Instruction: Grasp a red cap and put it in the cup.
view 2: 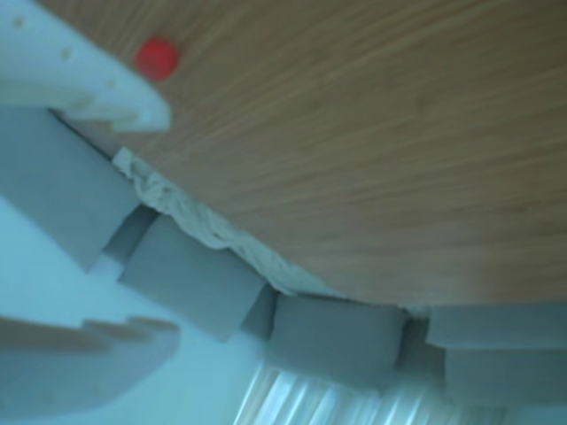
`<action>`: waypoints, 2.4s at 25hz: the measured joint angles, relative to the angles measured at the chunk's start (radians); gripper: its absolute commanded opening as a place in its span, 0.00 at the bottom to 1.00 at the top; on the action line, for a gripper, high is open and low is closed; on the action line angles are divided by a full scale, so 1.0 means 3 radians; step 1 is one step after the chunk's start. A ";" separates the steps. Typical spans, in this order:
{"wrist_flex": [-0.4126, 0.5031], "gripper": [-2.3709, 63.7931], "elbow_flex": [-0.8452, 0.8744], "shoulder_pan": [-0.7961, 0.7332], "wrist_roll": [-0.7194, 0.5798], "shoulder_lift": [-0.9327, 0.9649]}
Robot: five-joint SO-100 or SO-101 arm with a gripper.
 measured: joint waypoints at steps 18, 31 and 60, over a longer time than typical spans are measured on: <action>0.0123 0.41 -0.1018 0.1110 -0.0051 -0.2506; 0.0235 0.41 -0.1820 0.2025 -0.0854 -0.3687; -0.0230 0.41 -0.3150 0.2107 -0.1375 -0.5599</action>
